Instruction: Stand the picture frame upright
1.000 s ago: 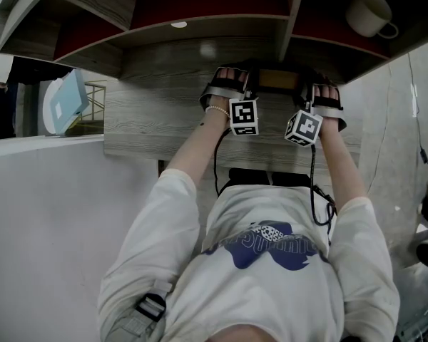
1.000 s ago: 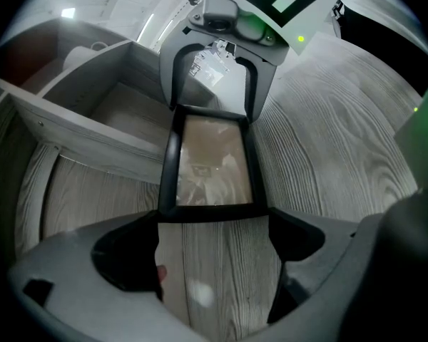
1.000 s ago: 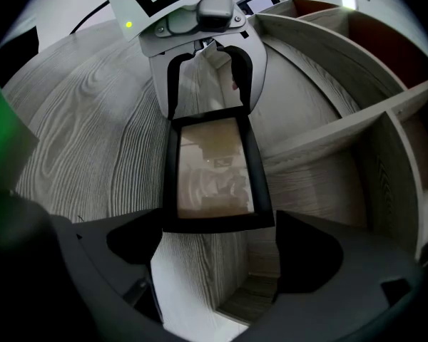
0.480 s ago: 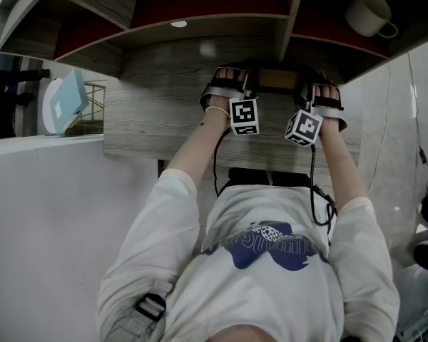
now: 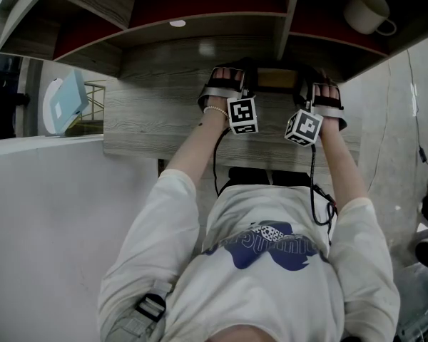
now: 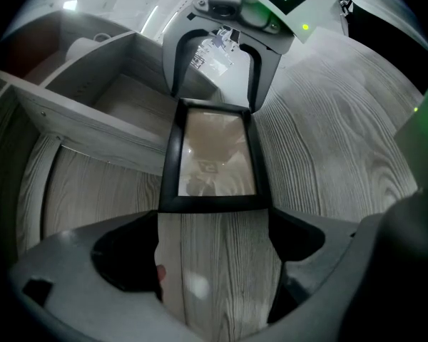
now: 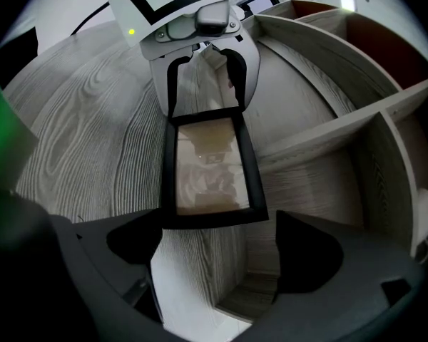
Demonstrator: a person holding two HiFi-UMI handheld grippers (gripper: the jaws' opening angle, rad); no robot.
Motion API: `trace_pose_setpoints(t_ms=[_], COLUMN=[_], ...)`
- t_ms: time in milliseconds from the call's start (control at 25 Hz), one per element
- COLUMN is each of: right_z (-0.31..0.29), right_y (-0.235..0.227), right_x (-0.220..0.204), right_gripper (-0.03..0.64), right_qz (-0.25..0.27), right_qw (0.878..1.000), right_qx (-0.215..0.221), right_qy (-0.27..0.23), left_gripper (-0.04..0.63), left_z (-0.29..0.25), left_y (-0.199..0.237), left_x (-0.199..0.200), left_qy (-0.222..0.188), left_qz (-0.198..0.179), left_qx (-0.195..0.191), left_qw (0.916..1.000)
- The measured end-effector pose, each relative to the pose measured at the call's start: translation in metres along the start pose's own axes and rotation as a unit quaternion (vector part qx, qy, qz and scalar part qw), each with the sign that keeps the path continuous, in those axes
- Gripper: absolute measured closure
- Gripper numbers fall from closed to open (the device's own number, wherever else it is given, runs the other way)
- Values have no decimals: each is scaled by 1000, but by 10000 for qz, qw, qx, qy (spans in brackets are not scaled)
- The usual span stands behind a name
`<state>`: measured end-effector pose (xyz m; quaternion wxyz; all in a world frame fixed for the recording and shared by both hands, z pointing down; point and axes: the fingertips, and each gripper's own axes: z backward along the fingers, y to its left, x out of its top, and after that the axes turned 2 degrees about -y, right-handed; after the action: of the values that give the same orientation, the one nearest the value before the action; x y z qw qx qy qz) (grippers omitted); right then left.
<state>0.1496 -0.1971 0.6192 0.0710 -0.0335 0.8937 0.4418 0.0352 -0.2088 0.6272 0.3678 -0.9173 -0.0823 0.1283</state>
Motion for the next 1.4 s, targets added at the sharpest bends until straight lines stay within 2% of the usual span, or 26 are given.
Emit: trace_pose_setpoints(t_ms=[960,1400], right_z=[3,13], right_y=[0,-1], right_x=[1,-1], right_gripper=[160,160], right_qz=[-16,-209], right_qw=[10000,9998], right_qx=[-38,18], right_qy=[-41,-50], left_gripper=[129,129], left_z=[0,11], left_y=[7,6], left_x=[-2,-4], left_qy=[114,192], left_qz=[-22,30], left_qx=[165,165], left_qw=[9998,9997])
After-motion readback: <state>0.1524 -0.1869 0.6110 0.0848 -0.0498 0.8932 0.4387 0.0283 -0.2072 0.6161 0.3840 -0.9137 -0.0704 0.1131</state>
